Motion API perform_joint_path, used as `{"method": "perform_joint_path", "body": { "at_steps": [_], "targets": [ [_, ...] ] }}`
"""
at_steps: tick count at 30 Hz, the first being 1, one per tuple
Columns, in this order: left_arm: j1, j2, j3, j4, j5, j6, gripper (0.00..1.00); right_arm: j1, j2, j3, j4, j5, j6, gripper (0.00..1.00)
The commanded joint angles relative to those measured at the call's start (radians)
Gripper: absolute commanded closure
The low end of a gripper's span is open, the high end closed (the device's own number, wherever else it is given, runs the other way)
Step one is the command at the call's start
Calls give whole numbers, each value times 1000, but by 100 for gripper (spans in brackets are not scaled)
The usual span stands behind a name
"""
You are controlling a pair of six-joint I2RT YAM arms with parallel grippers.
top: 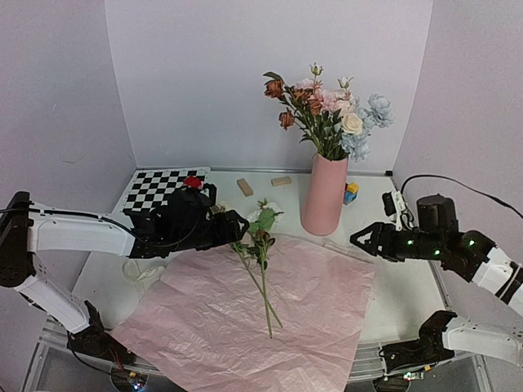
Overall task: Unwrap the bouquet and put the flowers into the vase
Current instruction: Pick up the fake flower from the wrapping paper.
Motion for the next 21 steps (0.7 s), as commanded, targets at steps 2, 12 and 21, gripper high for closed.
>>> {"method": "perform_joint_path", "body": {
  "at_steps": [2, 12, 21],
  "targets": [
    [-6, 35, -43, 9, 49, -98, 24, 20, 29, -137, 217, -73, 121, 35],
    [-61, 240, 74, 38, 156, -89, 54, 169, 168, -145, 287, 36, 145, 36],
    [-62, 390, 241, -42, 76, -53, 63, 225, 180, -137, 289, 82, 152, 35]
  ]
}}
